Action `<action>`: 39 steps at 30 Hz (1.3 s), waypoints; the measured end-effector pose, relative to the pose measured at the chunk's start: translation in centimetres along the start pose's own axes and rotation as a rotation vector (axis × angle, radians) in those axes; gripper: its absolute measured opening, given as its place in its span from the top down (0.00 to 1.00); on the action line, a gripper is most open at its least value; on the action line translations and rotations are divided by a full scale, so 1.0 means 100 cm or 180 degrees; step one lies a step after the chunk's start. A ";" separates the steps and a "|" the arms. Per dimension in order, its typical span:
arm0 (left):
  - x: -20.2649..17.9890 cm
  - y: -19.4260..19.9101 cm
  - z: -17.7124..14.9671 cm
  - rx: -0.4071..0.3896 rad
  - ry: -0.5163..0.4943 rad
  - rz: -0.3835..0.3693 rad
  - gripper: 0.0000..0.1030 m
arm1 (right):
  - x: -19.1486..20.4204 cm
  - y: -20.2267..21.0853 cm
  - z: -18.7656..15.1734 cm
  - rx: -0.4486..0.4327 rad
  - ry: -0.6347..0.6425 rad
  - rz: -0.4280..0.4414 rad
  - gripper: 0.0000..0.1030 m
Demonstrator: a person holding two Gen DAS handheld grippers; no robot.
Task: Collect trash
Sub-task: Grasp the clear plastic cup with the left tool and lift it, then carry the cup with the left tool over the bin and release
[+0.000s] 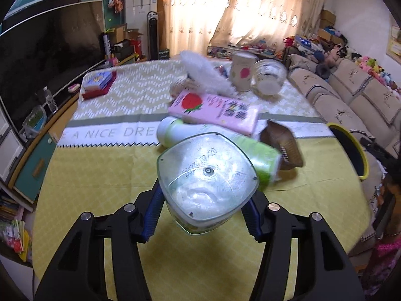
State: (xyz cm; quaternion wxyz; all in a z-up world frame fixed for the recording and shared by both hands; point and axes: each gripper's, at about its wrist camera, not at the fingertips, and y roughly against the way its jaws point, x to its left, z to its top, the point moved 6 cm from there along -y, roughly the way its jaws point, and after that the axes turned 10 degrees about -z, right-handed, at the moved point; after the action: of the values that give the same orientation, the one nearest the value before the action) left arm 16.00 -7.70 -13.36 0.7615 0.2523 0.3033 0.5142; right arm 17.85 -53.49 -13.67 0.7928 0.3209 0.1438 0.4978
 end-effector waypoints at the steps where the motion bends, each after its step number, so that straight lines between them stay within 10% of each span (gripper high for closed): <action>1: -0.004 0.004 0.001 -0.0014 -0.0021 -0.0030 0.45 | -0.002 0.002 0.000 -0.0009 0.0011 -0.0008 0.59; 11: -0.098 0.006 0.034 -0.0070 -0.0489 -0.0635 0.45 | -0.038 0.025 0.006 -0.0184 -0.0006 -0.0213 0.59; 23: -0.264 -0.079 0.070 0.0126 -0.1163 -0.1339 0.45 | -0.101 0.027 0.013 -0.0225 -0.0290 -0.0465 0.59; 39: -0.395 -0.213 0.075 0.0498 -0.1654 -0.1465 0.38 | -0.141 0.023 0.009 -0.0166 -0.0450 -0.0660 0.53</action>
State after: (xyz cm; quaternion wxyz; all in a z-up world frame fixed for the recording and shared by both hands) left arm 23.51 -52.52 -14.99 0.8875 0.3573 0.1869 0.2230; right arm 10.24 -65.52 -12.76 0.8563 0.3178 0.1069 0.3929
